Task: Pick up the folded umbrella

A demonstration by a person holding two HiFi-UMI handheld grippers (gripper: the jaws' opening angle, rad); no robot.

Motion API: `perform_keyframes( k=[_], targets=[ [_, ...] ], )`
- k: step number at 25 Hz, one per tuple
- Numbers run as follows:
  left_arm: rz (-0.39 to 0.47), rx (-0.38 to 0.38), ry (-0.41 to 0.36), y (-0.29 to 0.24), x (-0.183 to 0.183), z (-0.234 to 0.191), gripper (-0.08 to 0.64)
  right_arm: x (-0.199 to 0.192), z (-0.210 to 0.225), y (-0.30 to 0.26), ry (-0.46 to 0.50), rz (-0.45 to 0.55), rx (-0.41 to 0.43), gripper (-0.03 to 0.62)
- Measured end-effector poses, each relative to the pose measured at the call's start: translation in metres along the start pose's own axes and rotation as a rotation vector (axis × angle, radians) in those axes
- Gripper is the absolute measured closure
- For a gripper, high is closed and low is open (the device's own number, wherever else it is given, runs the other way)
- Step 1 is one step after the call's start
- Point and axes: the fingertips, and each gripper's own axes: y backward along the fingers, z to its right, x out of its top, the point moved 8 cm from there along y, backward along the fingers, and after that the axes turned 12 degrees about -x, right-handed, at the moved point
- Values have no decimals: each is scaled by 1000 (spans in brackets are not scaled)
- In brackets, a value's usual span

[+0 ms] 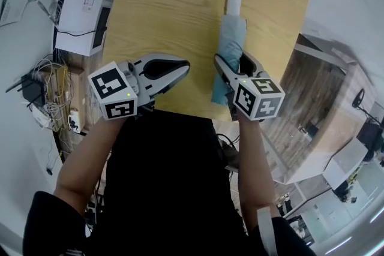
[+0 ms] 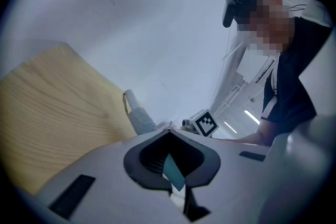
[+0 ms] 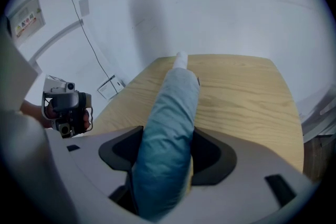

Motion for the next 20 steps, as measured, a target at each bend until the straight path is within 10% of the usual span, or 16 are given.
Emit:
perform_keyframes(
  k=[20],
  targets=[
    [62, -28, -516, -45, 182, 155, 549, 146, -9, 250, 59, 846, 301, 301]
  ],
)
